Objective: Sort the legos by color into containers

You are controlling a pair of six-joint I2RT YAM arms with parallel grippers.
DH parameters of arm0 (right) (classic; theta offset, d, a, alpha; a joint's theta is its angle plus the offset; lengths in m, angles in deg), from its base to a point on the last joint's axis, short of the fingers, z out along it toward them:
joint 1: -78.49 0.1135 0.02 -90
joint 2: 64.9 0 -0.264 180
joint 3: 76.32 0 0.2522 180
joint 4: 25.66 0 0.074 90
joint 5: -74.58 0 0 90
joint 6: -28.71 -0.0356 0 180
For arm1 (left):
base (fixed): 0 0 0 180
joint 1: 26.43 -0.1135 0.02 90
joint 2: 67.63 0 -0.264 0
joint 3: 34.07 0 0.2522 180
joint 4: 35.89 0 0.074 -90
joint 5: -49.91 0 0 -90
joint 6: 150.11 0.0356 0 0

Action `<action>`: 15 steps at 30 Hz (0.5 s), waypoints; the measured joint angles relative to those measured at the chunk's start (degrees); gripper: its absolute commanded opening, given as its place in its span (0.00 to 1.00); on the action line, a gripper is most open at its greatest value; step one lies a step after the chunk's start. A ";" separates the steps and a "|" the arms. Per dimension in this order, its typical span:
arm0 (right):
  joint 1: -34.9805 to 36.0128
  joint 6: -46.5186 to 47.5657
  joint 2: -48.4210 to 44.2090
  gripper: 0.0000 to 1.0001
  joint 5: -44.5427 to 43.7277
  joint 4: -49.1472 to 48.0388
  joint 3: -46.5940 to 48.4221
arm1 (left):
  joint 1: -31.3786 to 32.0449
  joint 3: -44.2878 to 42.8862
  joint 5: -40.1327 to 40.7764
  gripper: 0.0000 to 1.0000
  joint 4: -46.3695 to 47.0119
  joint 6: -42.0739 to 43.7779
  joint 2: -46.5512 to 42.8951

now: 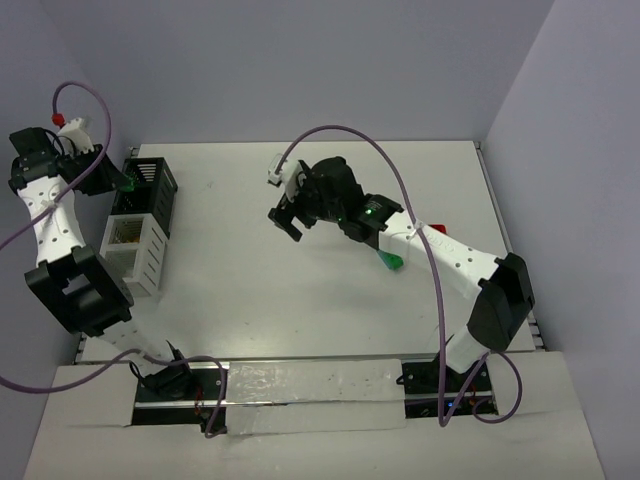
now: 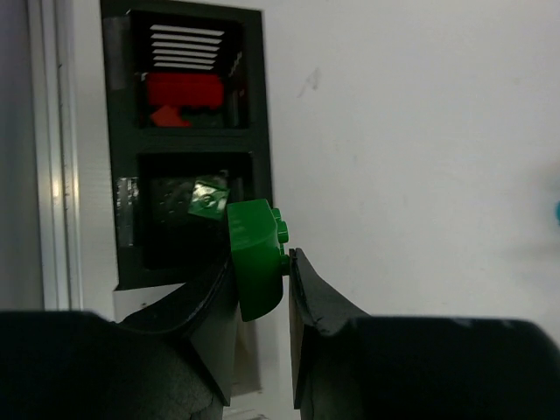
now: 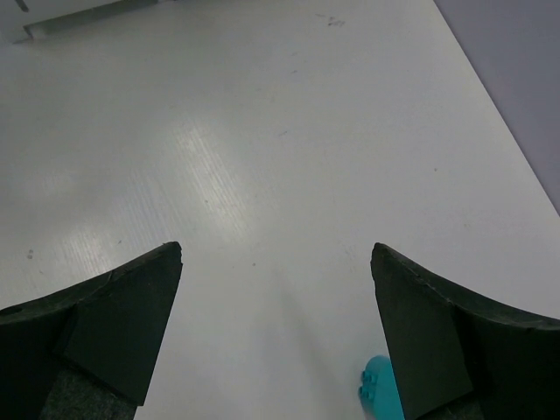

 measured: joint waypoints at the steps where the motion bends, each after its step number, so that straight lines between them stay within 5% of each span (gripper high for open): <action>1: -0.50 -0.32 -0.01 0.96 0.01 0.14 -0.06 | 0.02 -0.26 1.18 0.07 -0.12 0.70 1.18; 10: -6.46 -3.68 -0.01 0.96 0.62 2.90 -0.11 | 0.11 -0.21 7.86 0.26 1.55 3.95 5.99; 15: -9.39 -4.95 -0.01 0.96 1.07 4.97 -0.13 | 0.44 -0.21 8.40 0.45 3.20 5.00 7.38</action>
